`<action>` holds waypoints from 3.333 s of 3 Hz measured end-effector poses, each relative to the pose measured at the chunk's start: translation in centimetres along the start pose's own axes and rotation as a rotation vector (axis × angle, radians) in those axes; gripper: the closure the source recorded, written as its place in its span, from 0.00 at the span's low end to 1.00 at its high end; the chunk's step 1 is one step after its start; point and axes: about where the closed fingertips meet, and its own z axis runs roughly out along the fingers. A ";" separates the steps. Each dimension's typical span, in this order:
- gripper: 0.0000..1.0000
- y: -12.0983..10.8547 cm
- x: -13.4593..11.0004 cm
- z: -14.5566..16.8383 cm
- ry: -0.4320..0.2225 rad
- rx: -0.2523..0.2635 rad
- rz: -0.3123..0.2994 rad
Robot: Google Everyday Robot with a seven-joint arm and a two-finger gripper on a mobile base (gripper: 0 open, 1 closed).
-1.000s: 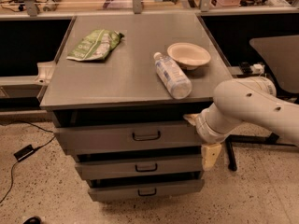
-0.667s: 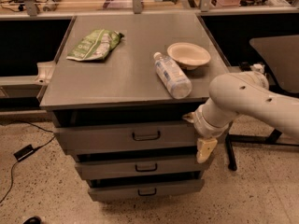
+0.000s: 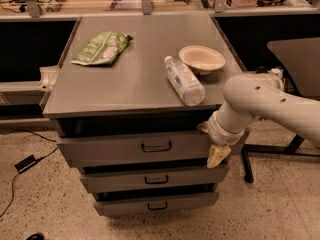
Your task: Open top drawer
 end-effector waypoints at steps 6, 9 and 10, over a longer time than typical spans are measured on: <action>0.00 2.7 -0.4 -0.8 -0.007 -0.081 0.020; 0.36 12.4 -2.9 -3.4 0.010 -0.263 0.038; 0.40 16.7 -3.0 -4.6 -0.016 -0.340 0.093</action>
Offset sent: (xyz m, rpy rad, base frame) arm -0.0816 -0.0272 0.0107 -0.0005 0.1625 -0.0275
